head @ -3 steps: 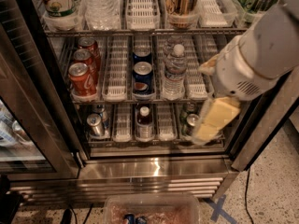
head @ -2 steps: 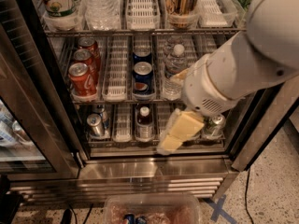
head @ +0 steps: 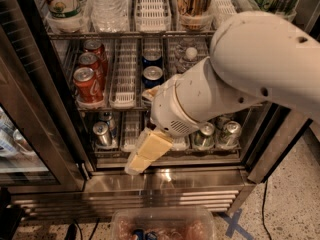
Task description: Pick coke can from middle shelf of fridge
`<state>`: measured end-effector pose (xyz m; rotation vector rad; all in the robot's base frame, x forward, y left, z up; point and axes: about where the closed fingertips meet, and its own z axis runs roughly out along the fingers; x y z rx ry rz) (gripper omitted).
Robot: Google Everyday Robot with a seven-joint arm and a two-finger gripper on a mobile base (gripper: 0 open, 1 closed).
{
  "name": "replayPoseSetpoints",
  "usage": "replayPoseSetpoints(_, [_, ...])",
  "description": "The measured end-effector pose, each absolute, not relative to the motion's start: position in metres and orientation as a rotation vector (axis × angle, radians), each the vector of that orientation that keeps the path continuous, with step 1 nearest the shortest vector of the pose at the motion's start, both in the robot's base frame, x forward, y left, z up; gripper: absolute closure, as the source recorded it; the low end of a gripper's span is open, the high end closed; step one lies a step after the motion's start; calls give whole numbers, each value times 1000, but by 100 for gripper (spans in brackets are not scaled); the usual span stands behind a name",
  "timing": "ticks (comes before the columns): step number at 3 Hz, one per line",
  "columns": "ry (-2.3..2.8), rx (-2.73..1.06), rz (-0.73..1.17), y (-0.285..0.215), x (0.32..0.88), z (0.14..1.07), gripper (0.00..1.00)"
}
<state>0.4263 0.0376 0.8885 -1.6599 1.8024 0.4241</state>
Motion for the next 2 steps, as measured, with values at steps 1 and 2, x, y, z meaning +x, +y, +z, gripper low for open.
replayPoseSetpoints(1, [1802,-1660,424,38,426,888,0])
replayPoseSetpoints(2, [1781,-1619,433,50,427,880,0])
